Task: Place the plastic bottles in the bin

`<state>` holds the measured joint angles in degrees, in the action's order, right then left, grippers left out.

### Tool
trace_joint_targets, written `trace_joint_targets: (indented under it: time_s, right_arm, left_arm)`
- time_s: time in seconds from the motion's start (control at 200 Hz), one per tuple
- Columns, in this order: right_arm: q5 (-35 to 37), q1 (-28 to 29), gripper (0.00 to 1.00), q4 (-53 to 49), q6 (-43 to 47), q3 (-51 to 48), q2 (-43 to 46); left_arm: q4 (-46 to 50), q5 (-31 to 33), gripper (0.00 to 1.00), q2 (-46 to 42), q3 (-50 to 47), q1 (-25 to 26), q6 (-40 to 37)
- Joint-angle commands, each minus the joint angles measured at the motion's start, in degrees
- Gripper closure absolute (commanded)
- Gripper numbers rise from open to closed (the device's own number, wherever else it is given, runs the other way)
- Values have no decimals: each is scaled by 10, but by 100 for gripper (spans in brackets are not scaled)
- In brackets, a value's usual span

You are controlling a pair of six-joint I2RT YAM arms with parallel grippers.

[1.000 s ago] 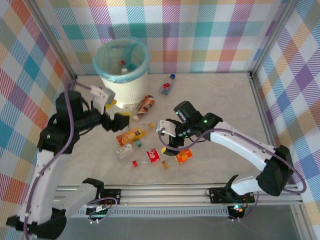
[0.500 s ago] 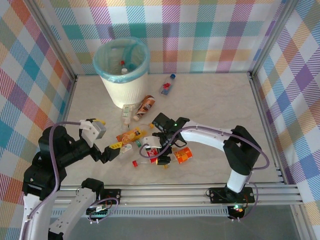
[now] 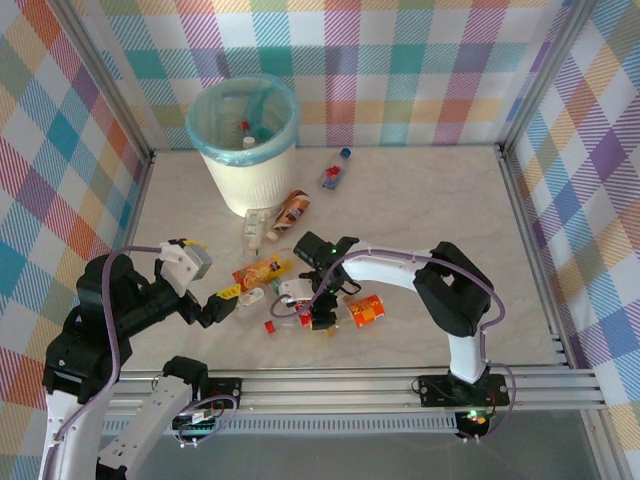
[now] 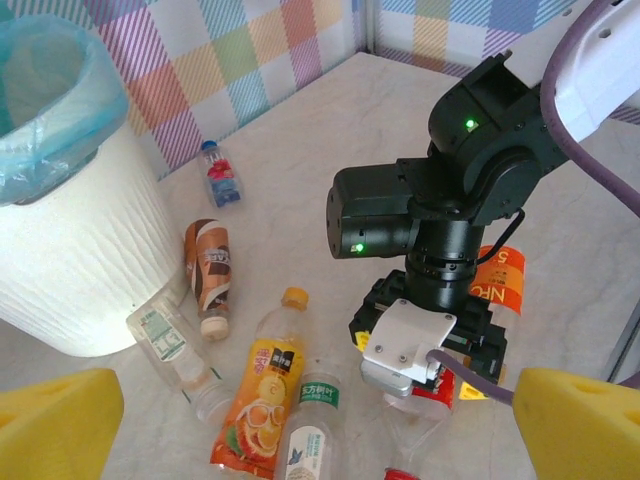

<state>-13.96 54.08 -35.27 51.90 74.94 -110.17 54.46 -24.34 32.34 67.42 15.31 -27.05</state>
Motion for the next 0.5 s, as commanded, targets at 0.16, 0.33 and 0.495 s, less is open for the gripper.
trace_joint_targets:
  time_s: [0.16,0.33,0.495]
  right_arm:
    - [-21,3,29,-19,27,21,10]
    - [-23,3,35,-20,19,17,48]
    - [-18,1,37,4,6,-13,115]
  left_arm:
    - [7,12,0,-8,28,3,-9]
    - [-16,9,0,-10,35,3,5]
    - [-53,-2,0,-5,49,3,34]
